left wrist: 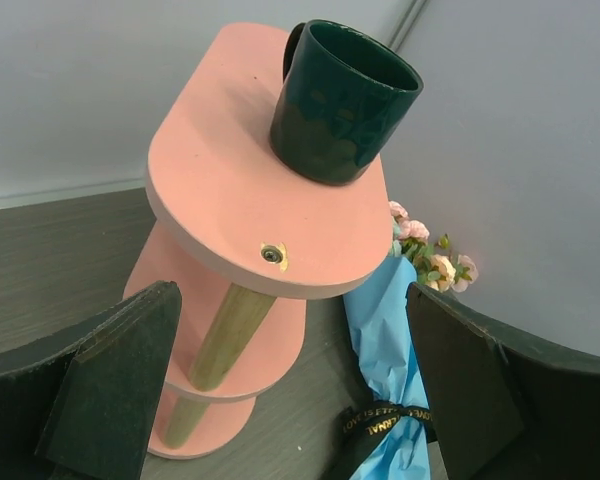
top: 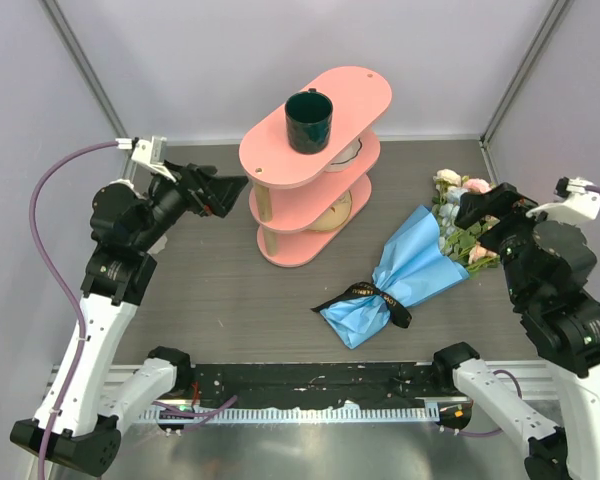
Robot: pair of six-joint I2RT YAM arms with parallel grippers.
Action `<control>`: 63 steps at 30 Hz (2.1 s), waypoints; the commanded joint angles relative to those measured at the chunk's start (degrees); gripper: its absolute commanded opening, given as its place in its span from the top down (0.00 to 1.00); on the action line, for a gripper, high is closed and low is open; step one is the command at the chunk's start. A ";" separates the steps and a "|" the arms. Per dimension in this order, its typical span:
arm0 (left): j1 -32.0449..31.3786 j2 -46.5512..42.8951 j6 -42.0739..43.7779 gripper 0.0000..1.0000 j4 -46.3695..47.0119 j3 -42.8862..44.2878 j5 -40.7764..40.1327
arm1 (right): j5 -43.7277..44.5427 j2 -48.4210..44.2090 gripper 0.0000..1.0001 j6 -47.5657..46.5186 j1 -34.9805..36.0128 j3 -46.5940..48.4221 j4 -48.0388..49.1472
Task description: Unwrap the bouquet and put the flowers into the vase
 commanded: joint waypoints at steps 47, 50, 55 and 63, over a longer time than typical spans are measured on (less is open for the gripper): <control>-55.35 -10.97 22.92 0.06 0.82 -6.83 -33.21 | 1.83 29.75 0.21 -0.10 41.42 -32.80 30.36; -55.35 -12.11 23.00 0.06 1.52 -7.45 -35.24 | -1.75 30.19 0.29 -3.96 41.42 -33.32 31.06; -55.35 -12.64 22.30 0.06 1.96 -7.80 -35.69 | -5.56 32.12 0.33 -9.33 41.34 -33.50 32.56; -55.35 -11.67 22.30 0.04 1.35 -7.45 -35.78 | 1.56 38.27 0.61 -13.20 41.33 -28.06 27.56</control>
